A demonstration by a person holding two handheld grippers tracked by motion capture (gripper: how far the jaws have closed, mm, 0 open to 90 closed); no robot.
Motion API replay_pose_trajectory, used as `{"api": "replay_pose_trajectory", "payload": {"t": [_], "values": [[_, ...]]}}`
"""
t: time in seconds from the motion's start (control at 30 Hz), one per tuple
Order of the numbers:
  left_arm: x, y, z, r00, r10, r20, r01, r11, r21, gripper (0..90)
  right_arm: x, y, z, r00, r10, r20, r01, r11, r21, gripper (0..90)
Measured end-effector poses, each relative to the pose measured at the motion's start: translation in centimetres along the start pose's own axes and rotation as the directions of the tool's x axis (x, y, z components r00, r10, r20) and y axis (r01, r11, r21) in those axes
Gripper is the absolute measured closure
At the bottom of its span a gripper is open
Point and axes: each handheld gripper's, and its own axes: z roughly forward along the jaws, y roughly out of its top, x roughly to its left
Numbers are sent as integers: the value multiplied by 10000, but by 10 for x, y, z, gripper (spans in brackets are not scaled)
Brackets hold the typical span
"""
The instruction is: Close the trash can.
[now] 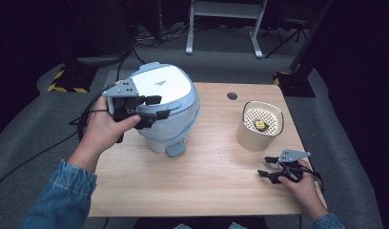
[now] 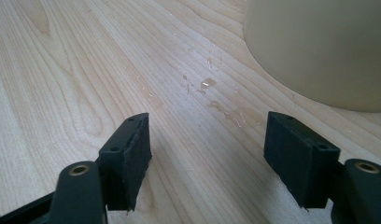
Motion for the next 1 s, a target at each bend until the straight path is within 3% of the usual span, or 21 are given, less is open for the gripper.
{"api": "replay_pose_trajectory", "payload": {"t": [0.1,0.27,0.47,0.73,1.0], "values": [[-10,-10,-9,9995,86,-318,-80,9998,200,391,0,0,0,10000,4,-9,-4,10000,3,318],[-23,-29,-26,9939,-89,-1096,126,9994,331,398,0,0,0,10000,4,-9,-4,10000,1,318],[-33,-59,-40,9890,-110,-1473,198,9981,590,382,0,0,0,10000,17,-34,-17,10000,1,316],[-37,-110,-29,9892,-628,-1326,721,9952,666,353,0,0,0,10000,-6,-20,6,10000,4,316],[-34,-158,-8,9839,-1157,-1365,1312,9852,1106,350,0,0,0,10000,-11,-57,11,10000,2,314]]}}
